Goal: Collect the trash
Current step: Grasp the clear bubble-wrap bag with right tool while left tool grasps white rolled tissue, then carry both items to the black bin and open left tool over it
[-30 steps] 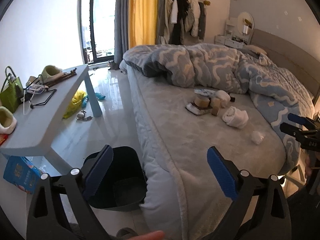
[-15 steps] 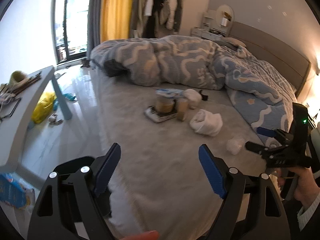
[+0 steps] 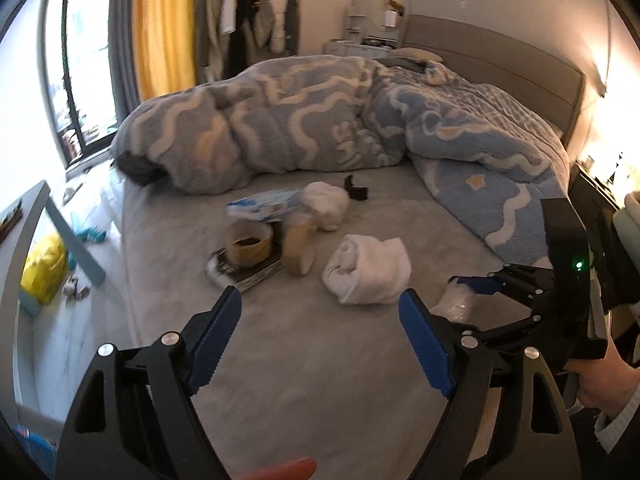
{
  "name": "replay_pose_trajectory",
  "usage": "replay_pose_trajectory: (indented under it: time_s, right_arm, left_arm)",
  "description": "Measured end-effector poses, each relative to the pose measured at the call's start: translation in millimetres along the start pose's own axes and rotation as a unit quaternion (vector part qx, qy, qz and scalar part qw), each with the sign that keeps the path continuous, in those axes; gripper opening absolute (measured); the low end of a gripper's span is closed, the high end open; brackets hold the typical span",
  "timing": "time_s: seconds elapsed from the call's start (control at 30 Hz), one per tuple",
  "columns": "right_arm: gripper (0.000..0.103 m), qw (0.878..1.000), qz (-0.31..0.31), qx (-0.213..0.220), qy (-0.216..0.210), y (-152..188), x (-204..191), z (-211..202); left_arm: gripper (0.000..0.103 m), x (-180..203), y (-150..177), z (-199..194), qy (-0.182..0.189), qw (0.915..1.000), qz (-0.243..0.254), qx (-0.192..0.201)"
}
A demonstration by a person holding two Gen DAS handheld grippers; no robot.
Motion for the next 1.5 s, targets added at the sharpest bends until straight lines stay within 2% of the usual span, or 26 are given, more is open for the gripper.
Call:
replay_pose_trajectory:
  time_s: [0.13, 0.3, 0.53, 0.67, 0.87, 0.93, 1.07, 1.5]
  right_arm:
    - [0.066, 1.0, 0.0, 0.001, -0.001, 0, 2, 1]
    - [0.066, 0.999, 0.011, 0.028, 0.018, -5, 24, -25]
    - [0.066, 0.995, 0.062, 0.079, 0.023, -7, 73, -65]
    - [0.066, 0.992, 0.083, 0.097, 0.016, -9, 91, -75]
    - [0.066, 0.992, 0.085, 0.09, 0.009, -11, 92, -61]
    - [0.066, 0.992, 0.084, 0.09, 0.005, -13, 88, -59]
    - [0.066, 0.992, 0.081, 0.1, -0.008, -27, 73, -58]
    - [0.066, 0.989, 0.068, 0.134, -0.004, -62, 37, -73]
  left_arm:
    - [0.088, 13, -7, 17, 0.014, 0.9998, 0.016, 0.001]
    - [0.091, 23, -12, 37, 0.026, 0.9996, 0.01, 0.006]
    - [0.092, 42, -7, 77, 0.017, 0.9991, 0.033, -0.02]
    - [0.091, 44, -9, 101, 0.012, 0.9993, 0.019, -0.03]
    - [0.072, 45, 0, 127, -0.011, 0.9982, 0.008, -0.058]
    - [0.06, 41, 2, 128, -0.018, 0.9983, 0.003, -0.056]
    - [0.044, 29, -3, 116, -0.002, 0.9991, -0.024, -0.036]
    - [0.042, 15, -2, 71, 0.057, 0.9976, -0.038, 0.007]
Point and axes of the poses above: each gripper's, at about its wrist camera, not at the fingertips, and z roughly the way its jaws point, x to its right, y to its underside, the point moved 4 cm from there along z, roughly the way its jaws point, and after that the axes turned 2 degrees about -z, right-handed, at the moved point
